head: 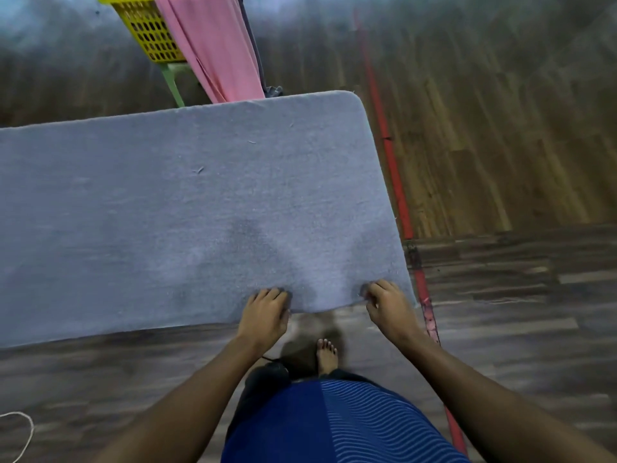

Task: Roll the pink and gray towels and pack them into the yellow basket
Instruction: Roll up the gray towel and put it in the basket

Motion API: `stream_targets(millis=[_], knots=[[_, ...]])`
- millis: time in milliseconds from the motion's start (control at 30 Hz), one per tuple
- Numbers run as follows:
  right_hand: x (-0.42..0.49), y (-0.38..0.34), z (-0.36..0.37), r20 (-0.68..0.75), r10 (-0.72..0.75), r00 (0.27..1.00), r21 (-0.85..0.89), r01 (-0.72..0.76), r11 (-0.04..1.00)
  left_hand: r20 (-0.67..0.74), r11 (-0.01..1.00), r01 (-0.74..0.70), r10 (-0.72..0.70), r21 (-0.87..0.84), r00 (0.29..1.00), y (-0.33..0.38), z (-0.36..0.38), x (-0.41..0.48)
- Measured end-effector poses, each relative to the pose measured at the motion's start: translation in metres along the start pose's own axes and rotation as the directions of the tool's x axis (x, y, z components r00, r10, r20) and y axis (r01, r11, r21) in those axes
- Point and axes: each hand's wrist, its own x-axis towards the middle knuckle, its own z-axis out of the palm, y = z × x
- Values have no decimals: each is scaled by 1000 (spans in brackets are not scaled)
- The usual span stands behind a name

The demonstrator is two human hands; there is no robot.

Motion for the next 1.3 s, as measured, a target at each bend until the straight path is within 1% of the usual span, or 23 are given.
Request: stream_targets(millis=[100, 267, 367, 433, 533, 633, 733, 800, 933, 1067, 1200, 1300], knots=[[-3, 4, -4, -36, 10, 999, -47, -12, 999, 24, 998, -1, 0, 57, 1000, 1, -3, 0], [9, 0, -13, 66, 74, 995, -165, -62, 984, 42, 997, 20, -23, 73, 999, 3, -6, 9], [14, -7, -15, 61, 113, 992, -180, -101, 978, 57, 997, 19, -23, 75, 998, 1, -4, 14], [17, -13, -16, 46, 134, 990, -193, -123, 974, 47, 999, 7, -9, 47, 999, 0, -5, 15], [26, -24, -11, 19, 160, 987, -132, -157, 979, -26, 997, 19, -21, -76, 999, -7, -11, 15], [41, -52, 0, 45, 166, 985, -18, -165, 986, -99, 983, 48, -66, -179, 993, -28, -27, 14], [61, -101, 20, 71, 110, 991, 78, -116, 990, -153, 971, 111, -146, -213, 977, -66, -47, 2], [73, -143, 37, 106, 66, 992, 86, -75, 994, -192, 957, 157, -206, -245, 959, -96, -61, -13], [84, -254, 84, 202, -40, 979, 108, 18, 994, -284, 908, 270, -364, -320, 887, -168, -90, -71], [76, -367, 141, 318, -137, 938, 146, 95, 985, -305, 836, 422, -528, -351, 792, -251, -108, -150], [60, -468, 203, 423, -240, 874, 184, 177, 967, -312, 720, 576, -690, -388, 652, -327, -118, -239], [48, -539, 248, 497, -300, 814, 192, 234, 953, -302, 618, 647, -785, -447, 541, -380, -124, -299]])
